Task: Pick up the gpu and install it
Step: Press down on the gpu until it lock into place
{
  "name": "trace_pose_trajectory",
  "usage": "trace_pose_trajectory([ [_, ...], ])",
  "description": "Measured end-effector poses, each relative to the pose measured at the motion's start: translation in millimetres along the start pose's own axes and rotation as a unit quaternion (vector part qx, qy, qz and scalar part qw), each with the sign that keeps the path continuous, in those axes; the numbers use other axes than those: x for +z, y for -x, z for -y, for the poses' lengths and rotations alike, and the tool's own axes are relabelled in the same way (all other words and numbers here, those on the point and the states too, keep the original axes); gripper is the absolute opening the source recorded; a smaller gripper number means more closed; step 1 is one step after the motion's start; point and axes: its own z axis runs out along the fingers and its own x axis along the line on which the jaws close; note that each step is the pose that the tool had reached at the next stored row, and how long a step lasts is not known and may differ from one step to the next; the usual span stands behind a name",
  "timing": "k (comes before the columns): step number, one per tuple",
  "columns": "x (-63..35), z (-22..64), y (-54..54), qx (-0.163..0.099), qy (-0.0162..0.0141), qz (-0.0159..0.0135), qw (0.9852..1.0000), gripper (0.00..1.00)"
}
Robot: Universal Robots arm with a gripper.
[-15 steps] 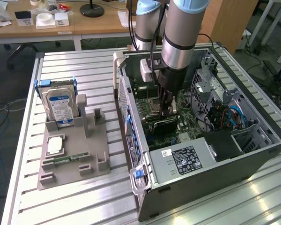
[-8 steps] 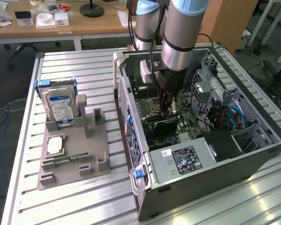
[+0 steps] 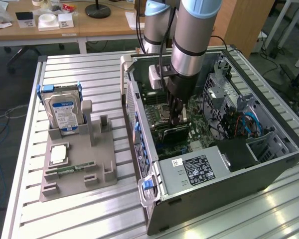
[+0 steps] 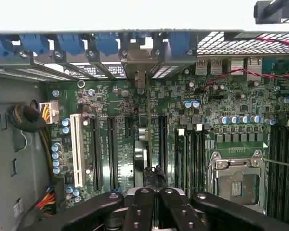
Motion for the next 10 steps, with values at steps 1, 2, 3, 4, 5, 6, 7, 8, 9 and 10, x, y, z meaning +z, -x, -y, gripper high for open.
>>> trace_pose_trajectory([
  [1,0.4,0.0,0.2,0.0,0.0,0.0,1.0,0.11],
  [2,0.6,0.0,0.3,0.0,0.0,0.0,1.0,0.11],
  [3,1.1,0.0,0.4,0.0,-0.0001,0.0001,1.0,0.11],
  [4,2.2,-0.1,0.4,0.0,-0.0001,0.0002,1.0,0.11],
  [5,3.1,-0.1,0.5,0.0,-0.0001,0.0001,1.0,0.11],
  [6,3.7,-0.1,0.6,0.0,0.0,0.0001,1.0,0.11],
  [7,3.9,-0.1,0.6,0.0,0.0,0.0,1.0,0.11],
  [8,3.8,-0.2,0.6,0.0,0.0,0.0,1.0,0.11],
  [9,3.8,-0.2,0.6,0.0,0.0,-0.0001,1.0,0.11],
  [10,4.5,-0.2,0.5,0.0,0.0,-0.0001,1.0,0.11],
])
